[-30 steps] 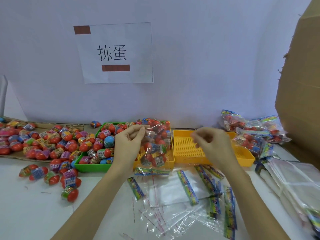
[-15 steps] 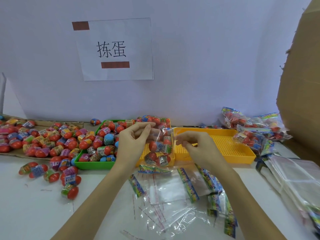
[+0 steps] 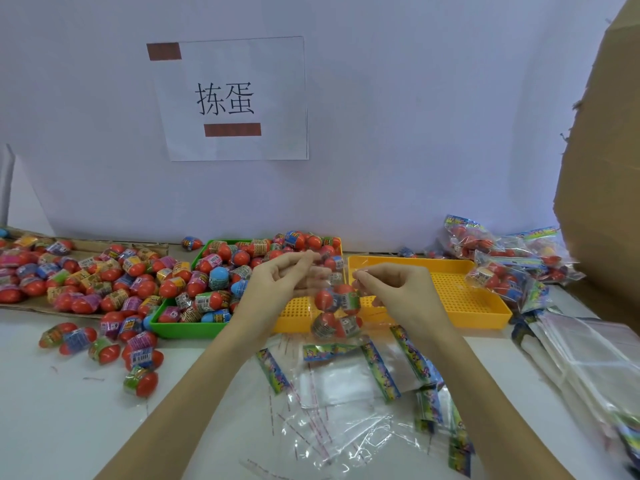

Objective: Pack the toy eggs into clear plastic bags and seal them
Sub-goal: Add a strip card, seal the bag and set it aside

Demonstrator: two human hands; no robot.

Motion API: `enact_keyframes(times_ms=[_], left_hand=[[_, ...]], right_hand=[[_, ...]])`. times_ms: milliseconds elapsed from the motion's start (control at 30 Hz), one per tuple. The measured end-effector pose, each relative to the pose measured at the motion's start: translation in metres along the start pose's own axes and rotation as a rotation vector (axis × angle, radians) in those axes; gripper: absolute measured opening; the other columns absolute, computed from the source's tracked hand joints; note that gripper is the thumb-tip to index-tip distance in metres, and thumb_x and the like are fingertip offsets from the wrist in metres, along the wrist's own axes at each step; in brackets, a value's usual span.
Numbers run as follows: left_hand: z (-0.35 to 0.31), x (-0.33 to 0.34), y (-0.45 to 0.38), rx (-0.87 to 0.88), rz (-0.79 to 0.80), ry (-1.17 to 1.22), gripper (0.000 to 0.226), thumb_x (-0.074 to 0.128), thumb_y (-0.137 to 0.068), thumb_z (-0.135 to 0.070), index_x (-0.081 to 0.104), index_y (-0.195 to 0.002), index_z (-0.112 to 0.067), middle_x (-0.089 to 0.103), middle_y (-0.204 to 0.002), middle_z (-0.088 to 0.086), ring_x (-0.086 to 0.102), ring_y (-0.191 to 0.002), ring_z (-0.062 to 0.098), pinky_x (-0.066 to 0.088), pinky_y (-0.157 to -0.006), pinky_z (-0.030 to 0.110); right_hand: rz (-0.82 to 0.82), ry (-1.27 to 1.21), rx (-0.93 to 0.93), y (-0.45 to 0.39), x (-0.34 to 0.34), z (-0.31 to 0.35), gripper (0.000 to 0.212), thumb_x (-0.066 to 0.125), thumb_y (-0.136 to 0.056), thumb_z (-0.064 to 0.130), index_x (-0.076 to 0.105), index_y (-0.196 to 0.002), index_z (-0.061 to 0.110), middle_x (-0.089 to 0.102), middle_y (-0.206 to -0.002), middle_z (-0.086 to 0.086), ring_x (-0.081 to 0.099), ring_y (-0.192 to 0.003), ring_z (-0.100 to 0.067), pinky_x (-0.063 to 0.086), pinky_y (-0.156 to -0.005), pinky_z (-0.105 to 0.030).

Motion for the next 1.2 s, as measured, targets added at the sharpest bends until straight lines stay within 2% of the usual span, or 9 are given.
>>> enact_keyframes(times_ms=[67,133,233,467,733,900,1033,1200], left_hand=[[0.002,-0.001,0.001,-0.010,0.089,-0.065,0.033,0.069,-0.098,-0.036,0.077,-0.118,-0.011,0.082,-0.110,0.008,0.079,-0.104,0.023,0.062,-0.089,0.027],[0.005,-0.004,0.002,0.003,0.130,-0.116,0.026,0.076,-0.096,-0.026,0.079,-0.116,-0.011,0.082,-0.110,0.008,0.079,-0.105,0.023,0.062,-0.092,0.029],[0.007,-0.008,0.000,-0.007,0.101,-0.128,0.020,0.079,-0.093,-0.015,0.081,-0.113,-0.012,0.082,-0.108,0.006,0.079,-0.104,0.022,0.063,-0.088,0.028],[0.012,-0.010,-0.001,-0.090,0.081,-0.065,0.027,0.087,-0.087,-0.018,0.081,-0.111,-0.008,0.082,-0.105,0.013,0.080,-0.102,0.027,0.064,-0.087,0.031],[0.011,-0.014,-0.004,-0.102,0.051,-0.050,0.014,0.084,-0.088,-0.012,0.084,-0.102,-0.010,0.082,-0.104,0.014,0.079,-0.100,0.027,0.064,-0.084,0.029],[0.011,-0.017,-0.006,-0.110,0.045,-0.057,0.010,0.083,-0.089,-0.009,0.085,-0.098,-0.010,0.081,-0.099,0.015,0.078,-0.092,0.025,0.062,-0.080,0.025],[0.010,-0.017,-0.006,-0.114,0.098,-0.055,0.020,0.081,-0.089,-0.012,0.085,-0.108,-0.020,0.081,-0.103,0.016,0.078,-0.098,0.026,0.062,-0.086,0.027],[0.011,-0.018,-0.007,-0.124,0.145,0.030,0.022,0.077,-0.089,-0.008,0.085,-0.109,-0.014,0.081,-0.113,0.013,0.077,-0.107,0.025,0.062,-0.085,0.024]], right_hand=[[-0.019,-0.010,0.015,-0.001,-0.003,-0.001,0.010,0.075,-0.097,0.019,0.082,-0.091,0.016,0.080,-0.083,0.001,0.075,-0.080,-0.010,0.056,-0.063,-0.019],[-0.021,-0.022,0.030,-0.001,-0.004,-0.002,0.009,0.076,-0.097,0.019,0.082,-0.092,0.016,0.080,-0.083,0.002,0.075,-0.079,-0.009,0.055,-0.062,-0.018],[-0.029,-0.051,0.036,-0.001,-0.007,-0.001,0.007,0.077,-0.095,0.020,0.083,-0.092,0.016,0.079,-0.083,0.001,0.074,-0.076,-0.009,0.056,-0.062,-0.019],[-0.023,-0.112,0.064,-0.003,-0.011,-0.004,0.011,0.076,-0.096,0.018,0.083,-0.089,0.013,0.077,-0.083,-0.010,0.071,-0.076,-0.015,0.057,-0.065,-0.019],[0.074,-0.140,0.049,-0.004,-0.017,-0.005,0.010,0.076,-0.096,0.018,0.083,-0.096,0.010,0.074,-0.087,-0.018,0.069,-0.075,-0.016,0.059,-0.070,-0.024],[0.115,-0.106,-0.001,-0.006,-0.022,-0.004,0.012,0.073,-0.098,0.014,0.084,-0.099,0.013,0.076,-0.085,-0.011,0.069,-0.076,-0.015,0.059,-0.073,-0.024],[0.149,-0.135,0.017,-0.004,-0.022,-0.007,0.013,0.073,-0.097,0.014,0.083,-0.105,0.018,0.074,-0.087,-0.017,0.071,-0.079,-0.017,0.060,-0.076,-0.024],[0.204,-0.206,0.059,-0.006,-0.022,-0.010,0.013,0.075,-0.096,0.013,0.084,-0.104,0.018,0.076,-0.089,-0.008,0.073,-0.083,-0.019,0.061,-0.079,-0.026]])
Point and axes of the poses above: each hand's wrist, its own y-axis away from the middle knuckle, its own x-axis out of the palm, z = x × y, the point moved 4 cm from there along -y, towards the middle knuckle
